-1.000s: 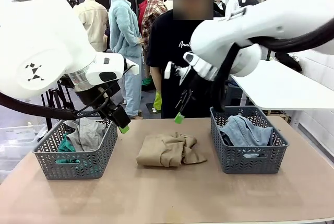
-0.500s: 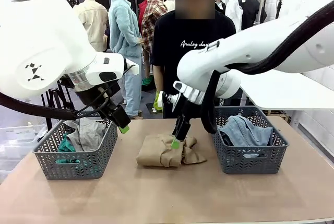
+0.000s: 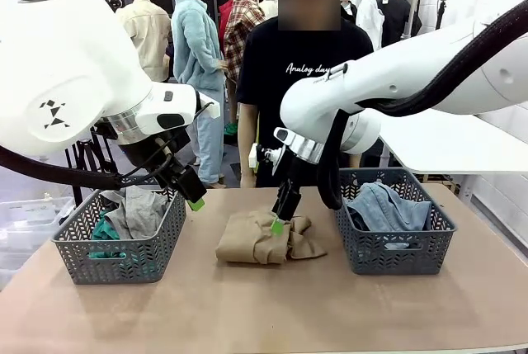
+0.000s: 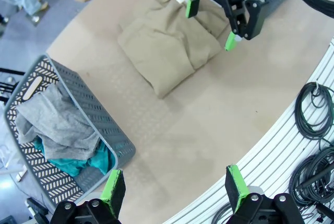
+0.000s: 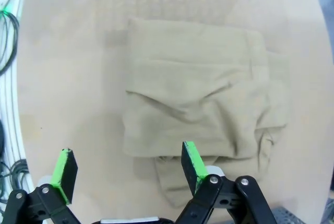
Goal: Sort the tops and bottoms.
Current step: Lift clothes from the center of the table with your right hand.
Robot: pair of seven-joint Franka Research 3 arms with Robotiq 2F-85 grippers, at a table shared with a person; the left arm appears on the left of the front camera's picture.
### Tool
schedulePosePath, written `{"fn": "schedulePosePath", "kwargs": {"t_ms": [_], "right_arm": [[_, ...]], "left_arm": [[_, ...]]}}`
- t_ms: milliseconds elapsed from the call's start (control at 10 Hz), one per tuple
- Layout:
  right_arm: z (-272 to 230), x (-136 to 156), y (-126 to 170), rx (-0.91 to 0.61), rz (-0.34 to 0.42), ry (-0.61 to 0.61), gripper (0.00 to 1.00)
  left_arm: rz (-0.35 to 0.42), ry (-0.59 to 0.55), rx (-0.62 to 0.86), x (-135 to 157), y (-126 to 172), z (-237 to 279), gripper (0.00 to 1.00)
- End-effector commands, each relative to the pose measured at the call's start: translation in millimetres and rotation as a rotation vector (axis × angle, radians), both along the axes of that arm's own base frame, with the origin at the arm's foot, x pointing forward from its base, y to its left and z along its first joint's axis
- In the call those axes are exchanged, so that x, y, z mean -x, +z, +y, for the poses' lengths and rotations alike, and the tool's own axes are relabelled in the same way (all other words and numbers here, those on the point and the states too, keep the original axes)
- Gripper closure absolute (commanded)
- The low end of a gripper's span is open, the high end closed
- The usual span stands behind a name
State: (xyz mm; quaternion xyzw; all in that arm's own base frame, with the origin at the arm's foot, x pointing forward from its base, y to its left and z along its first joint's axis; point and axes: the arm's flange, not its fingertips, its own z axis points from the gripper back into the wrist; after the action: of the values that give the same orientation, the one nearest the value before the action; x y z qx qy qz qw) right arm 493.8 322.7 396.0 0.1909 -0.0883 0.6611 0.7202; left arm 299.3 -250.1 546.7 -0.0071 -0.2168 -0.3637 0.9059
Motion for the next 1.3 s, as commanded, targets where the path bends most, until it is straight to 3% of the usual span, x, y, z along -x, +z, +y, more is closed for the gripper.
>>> {"fn": "schedulePosePath", "kwargs": {"t_ms": [0, 400, 1200], "right_arm": [[17, 2, -23, 0.079, -0.038, -0.016, 0.00], [48, -4, -55, 0.144, -0.175, -0.007, 0.00], [69, -5, -94, 0.273, -0.143, 0.077, 0.03]], "left_arm": [[0.000, -0.001, -0.010, 0, 1, 2, 0.00], [0.000, -0.001, -0.010, 0, 1, 2, 0.00], [0.000, -0.001, -0.010, 0, 1, 2, 0.00]]}}
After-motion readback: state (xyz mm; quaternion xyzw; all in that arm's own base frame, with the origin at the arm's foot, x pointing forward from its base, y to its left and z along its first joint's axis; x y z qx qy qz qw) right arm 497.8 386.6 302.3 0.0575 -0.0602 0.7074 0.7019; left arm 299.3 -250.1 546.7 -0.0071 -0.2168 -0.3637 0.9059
